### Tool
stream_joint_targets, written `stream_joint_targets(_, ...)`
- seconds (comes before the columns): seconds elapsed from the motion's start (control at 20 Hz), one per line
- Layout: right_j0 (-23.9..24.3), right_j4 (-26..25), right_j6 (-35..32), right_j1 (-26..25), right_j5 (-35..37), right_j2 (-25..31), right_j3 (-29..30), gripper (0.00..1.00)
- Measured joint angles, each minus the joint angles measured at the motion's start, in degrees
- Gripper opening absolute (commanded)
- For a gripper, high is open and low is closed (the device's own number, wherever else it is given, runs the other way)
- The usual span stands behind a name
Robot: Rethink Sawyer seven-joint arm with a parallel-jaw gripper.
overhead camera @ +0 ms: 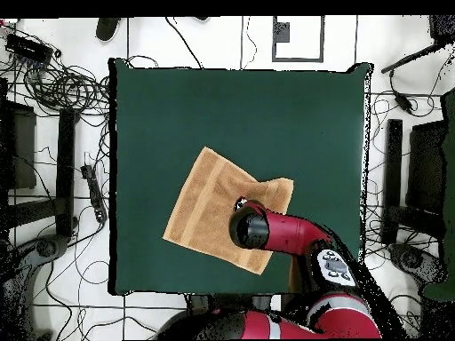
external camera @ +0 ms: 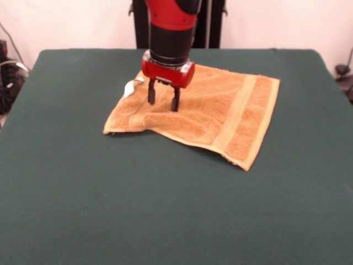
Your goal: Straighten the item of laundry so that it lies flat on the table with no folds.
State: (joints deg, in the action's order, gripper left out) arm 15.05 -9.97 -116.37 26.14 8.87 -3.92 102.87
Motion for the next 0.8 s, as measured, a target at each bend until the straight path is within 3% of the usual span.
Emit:
stream_joint_targets(0.35,3.6,-3.9,0.0,1.7,0.0,1.0,0.3,1.0)
stream_joint_targets(0.8,6.3,-5.0,0.0,-0.5,-0.1,1.4,-0.2,1.0)
